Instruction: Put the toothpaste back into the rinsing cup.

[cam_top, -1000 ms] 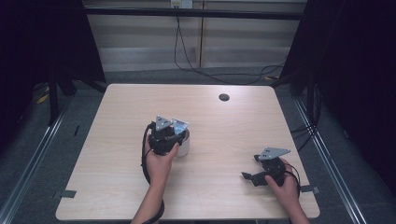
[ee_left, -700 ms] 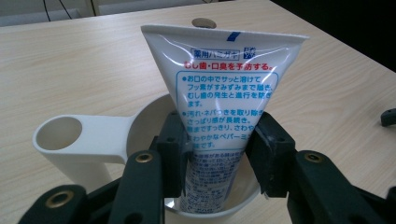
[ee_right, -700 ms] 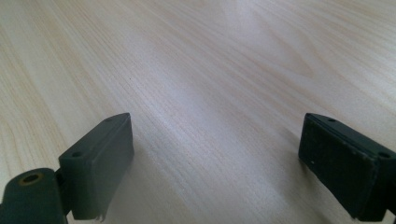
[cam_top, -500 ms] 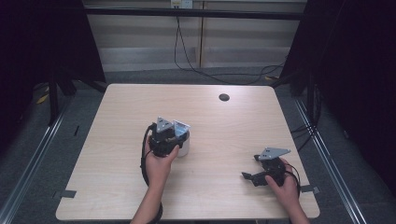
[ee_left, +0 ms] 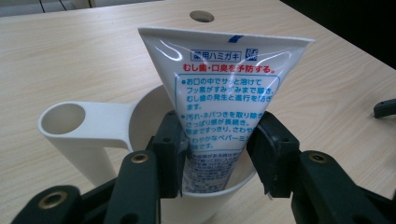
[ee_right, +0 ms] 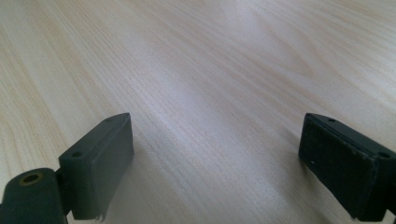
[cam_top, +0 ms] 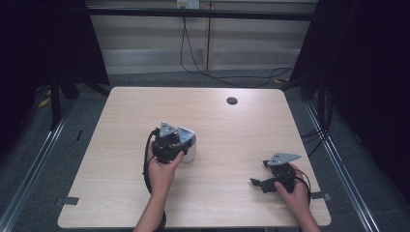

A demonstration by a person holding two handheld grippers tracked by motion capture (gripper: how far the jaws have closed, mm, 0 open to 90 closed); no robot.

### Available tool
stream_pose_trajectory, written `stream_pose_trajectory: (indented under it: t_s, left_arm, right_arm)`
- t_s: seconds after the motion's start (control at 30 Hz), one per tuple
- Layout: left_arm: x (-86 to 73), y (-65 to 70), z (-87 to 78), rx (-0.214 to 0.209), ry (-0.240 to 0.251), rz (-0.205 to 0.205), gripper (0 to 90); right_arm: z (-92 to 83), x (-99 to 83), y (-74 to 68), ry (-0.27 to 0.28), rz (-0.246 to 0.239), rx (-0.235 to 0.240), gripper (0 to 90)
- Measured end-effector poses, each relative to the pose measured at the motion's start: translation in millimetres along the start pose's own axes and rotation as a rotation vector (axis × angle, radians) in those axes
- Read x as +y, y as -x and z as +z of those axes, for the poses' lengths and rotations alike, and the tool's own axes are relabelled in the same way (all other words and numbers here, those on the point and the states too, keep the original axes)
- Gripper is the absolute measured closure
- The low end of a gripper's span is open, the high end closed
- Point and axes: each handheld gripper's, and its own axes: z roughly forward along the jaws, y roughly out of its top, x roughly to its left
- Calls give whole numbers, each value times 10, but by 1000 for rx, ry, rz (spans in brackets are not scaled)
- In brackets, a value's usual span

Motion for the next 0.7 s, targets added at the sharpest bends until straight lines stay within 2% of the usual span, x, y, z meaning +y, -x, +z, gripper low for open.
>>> stream_pose_trajectory:
  t_s: [0.17,0.43,0.7]
  left_arm:
    - [16,10,-9,-1,-1,11,536]
    - [25,-17,-27,-4,-16,-5,443]
    - [44,-21,-36,-17,-32,6,397]
  right_arm:
    - [0,0,0,0,0,0,100]
    - [-1,0,0,-1,0,0,100]
    - [0,0,0,0,0,0,100]
